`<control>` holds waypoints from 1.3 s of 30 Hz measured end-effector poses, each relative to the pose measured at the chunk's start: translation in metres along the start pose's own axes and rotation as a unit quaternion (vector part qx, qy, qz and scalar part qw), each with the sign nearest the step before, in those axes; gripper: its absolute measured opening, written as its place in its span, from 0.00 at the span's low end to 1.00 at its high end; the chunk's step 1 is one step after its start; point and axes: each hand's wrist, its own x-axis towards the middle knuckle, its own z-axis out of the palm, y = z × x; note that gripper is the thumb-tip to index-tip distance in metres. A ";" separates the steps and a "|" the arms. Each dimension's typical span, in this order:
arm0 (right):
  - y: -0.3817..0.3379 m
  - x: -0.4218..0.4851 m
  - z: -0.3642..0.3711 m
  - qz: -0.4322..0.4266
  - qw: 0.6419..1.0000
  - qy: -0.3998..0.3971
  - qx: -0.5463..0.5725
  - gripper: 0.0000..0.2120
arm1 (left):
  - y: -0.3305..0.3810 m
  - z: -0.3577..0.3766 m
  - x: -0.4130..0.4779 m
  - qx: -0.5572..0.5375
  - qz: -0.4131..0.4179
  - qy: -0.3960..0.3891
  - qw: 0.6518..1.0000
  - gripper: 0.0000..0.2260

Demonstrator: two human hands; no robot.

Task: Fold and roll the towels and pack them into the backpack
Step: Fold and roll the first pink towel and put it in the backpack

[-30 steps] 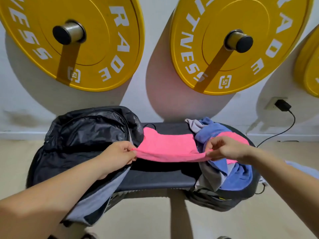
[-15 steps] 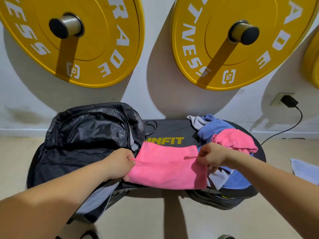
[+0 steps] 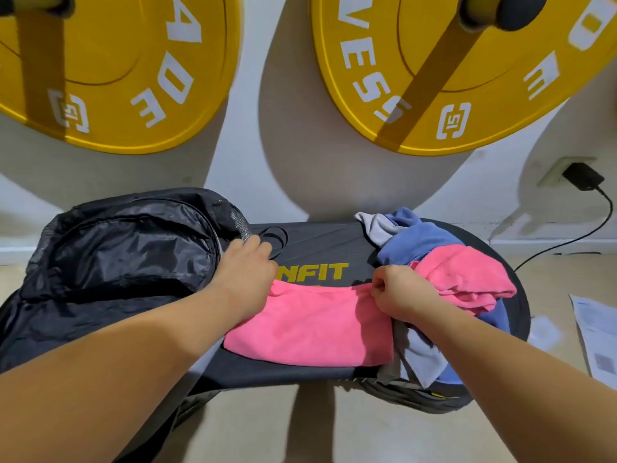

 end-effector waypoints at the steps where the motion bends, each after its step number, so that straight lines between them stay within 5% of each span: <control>1: 0.000 0.001 0.002 0.008 1.000 0.004 -0.004 0.05 | 0.000 0.003 0.003 0.005 0.001 0.001 1.000 0.11; 5: -0.010 0.004 0.005 -0.005 0.999 -0.003 -0.041 0.09 | -0.001 0.020 0.012 -0.001 0.043 0.002 0.999 0.18; 9: -0.016 0.007 0.015 -0.037 0.996 -0.046 -0.061 0.17 | 0.007 0.035 0.013 -0.082 0.084 -0.078 0.990 0.24; 15: -0.014 0.007 0.013 -0.018 0.997 -0.058 -0.055 0.13 | 0.005 0.038 0.019 -0.123 0.084 -0.077 0.986 0.11; 19: -0.017 0.002 -0.005 -0.003 0.993 -0.079 0.093 0.11 | -0.008 0.019 0.022 -0.193 0.079 -0.104 0.973 0.08; 26: -0.015 -0.017 -0.039 0.114 0.879 -0.145 0.439 0.12 | -0.038 -0.021 0.023 -0.431 -0.044 -0.058 0.899 0.11; 30: -0.019 -0.030 -0.034 0.179 0.817 -0.244 0.492 0.02 | -0.039 -0.028 0.049 -0.376 -0.050 -0.017 0.925 0.17; 34: -0.036 -0.043 -0.022 0.206 0.731 -0.403 0.511 0.16 | -0.033 -0.038 0.092 -0.276 -0.040 -0.025 0.960 0.23; 39: -0.041 -0.058 -0.010 0.186 0.865 -0.371 0.283 0.15 | -0.002 -0.029 0.107 -0.299 0.009 0.050 0.953 0.23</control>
